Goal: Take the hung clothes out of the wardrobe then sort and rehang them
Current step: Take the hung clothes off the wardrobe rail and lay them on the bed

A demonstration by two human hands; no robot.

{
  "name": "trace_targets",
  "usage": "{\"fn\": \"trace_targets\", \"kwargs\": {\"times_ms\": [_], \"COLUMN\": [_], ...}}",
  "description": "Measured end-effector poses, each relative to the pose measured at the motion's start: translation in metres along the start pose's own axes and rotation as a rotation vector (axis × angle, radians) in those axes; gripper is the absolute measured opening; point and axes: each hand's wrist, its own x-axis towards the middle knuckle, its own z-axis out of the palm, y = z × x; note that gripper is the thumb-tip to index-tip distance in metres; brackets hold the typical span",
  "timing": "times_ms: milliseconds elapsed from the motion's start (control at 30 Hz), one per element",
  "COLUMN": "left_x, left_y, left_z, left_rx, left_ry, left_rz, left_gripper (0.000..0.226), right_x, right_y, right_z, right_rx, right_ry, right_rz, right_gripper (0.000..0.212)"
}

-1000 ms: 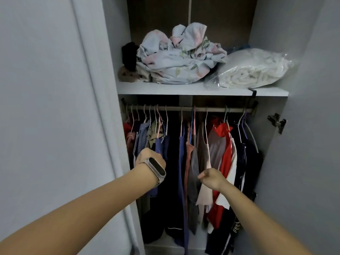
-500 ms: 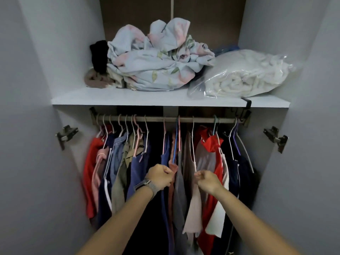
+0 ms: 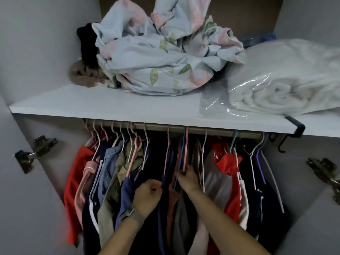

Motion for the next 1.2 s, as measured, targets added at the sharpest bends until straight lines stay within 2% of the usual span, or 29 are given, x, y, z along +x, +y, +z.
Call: {"fn": "trace_targets", "kwargs": {"times_ms": [100, 267, 433, 567, 700, 767, 833, 900, 967, 1133, 1200], "left_x": [0.009, 0.029, 0.043, 0.05, 0.06, 0.069, 0.075, 0.074, 0.069, 0.035, 0.01], "left_y": [-0.001, 0.009, 0.024, 0.037, 0.039, 0.039, 0.043, 0.05, 0.057, 0.074, 0.066], "left_z": [-0.009, -0.01, 0.012, 0.038, 0.069, 0.08, 0.087, 0.087, 0.082, 0.069, 0.071], "left_rx": [-0.025, -0.119, -0.211, -0.128, 0.008, -0.032, -0.101, -0.119, -0.154, -0.283, -0.302], "left_ry": [-0.045, -0.11, -0.166, -0.135, -0.152, -0.179, -0.163, -0.117, -0.063, -0.059, -0.098], "left_rz": [0.027, 0.047, 0.017, 0.083, 0.097, 0.037, 0.035, 0.102, 0.188, 0.361, 0.406], "left_gripper": [0.02, 0.021, 0.016, 0.034, 0.025, 0.02, 0.027, 0.037, 0.032, 0.023, 0.029], "right_x": [0.01, 0.026, 0.018, -0.004, -0.028, -0.04, -0.05, -0.056, -0.058, -0.057, -0.063], "right_y": [-0.008, -0.012, -0.02, -0.02, -0.014, -0.007, 0.001, 0.007, 0.01, 0.011, 0.014], "right_z": [0.004, -0.007, -0.034, -0.051, -0.07, -0.079, -0.087, -0.094, -0.099, -0.097, -0.096], "right_rx": [0.011, -0.304, -0.304, -0.09, 0.068, 0.119, 0.171, 0.274, 0.364, 0.389, 0.463], "right_ry": [-0.053, 0.081, 0.236, 0.265, 0.213, 0.197, 0.165, 0.115, 0.09, 0.074, 0.059], "right_rz": [0.024, 0.013, -0.028, -0.085, -0.149, -0.162, -0.174, -0.165, -0.134, -0.119, -0.096], "right_gripper": [0.019, 0.054, 0.043, 0.047, 0.049, 0.047, 0.044, 0.031, 0.021, 0.022, 0.022]}}
